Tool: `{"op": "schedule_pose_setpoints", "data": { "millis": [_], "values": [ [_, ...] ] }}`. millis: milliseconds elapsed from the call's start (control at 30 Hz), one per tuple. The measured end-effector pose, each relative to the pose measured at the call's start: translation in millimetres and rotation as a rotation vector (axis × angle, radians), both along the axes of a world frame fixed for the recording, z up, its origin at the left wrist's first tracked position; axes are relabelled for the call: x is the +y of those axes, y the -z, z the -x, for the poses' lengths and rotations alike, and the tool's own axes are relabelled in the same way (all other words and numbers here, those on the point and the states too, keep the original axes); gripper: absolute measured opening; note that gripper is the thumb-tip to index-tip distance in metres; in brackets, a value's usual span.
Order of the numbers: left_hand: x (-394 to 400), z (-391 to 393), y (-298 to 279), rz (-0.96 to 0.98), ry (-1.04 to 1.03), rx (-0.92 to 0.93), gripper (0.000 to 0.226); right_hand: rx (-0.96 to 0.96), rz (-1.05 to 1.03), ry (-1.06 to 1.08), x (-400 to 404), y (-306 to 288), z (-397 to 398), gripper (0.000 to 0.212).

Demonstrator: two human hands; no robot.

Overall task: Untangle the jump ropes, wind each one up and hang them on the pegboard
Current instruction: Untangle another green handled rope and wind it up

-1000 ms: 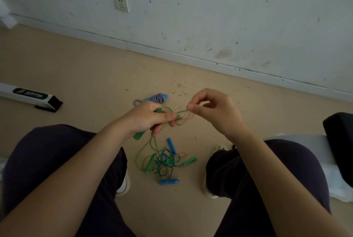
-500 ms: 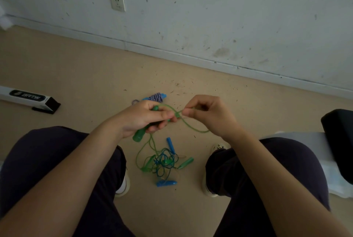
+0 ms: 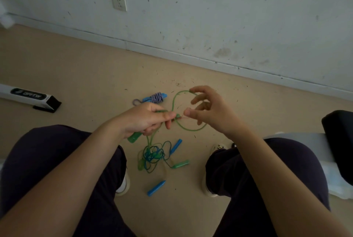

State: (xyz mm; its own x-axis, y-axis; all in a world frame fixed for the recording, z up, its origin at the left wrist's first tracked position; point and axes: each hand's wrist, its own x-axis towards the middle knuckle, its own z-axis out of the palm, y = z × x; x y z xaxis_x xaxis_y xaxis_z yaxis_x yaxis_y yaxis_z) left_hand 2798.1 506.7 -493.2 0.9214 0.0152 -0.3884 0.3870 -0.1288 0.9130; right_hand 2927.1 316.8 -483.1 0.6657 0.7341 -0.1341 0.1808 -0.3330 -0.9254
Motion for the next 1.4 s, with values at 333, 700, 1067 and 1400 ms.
{"op": "schedule_pose_setpoints", "data": {
  "millis": [333,700,1067,1400],
  "values": [
    [-8.1,-3.3,-1.3,0.071,0.019,0.019,0.033,-0.249,0.002,-0.211,8.1,7.8,14.6,0.016],
    [-8.7,-3.7,2.4,0.042,-0.027,-0.043,0.023,-0.291,-0.009,-0.153,9.3,8.2,12.3,0.007],
    [13.0,-1.7,1.3,-0.078,-0.249,-0.123,0.019,-0.064,-0.246,0.279,-9.0,-4.0,-17.2,0.014],
    [-7.8,-3.8,2.3,-0.053,-0.161,-0.104,0.016,-0.073,-0.019,-0.169,6.8,5.0,16.0,0.031]
  ]
}}
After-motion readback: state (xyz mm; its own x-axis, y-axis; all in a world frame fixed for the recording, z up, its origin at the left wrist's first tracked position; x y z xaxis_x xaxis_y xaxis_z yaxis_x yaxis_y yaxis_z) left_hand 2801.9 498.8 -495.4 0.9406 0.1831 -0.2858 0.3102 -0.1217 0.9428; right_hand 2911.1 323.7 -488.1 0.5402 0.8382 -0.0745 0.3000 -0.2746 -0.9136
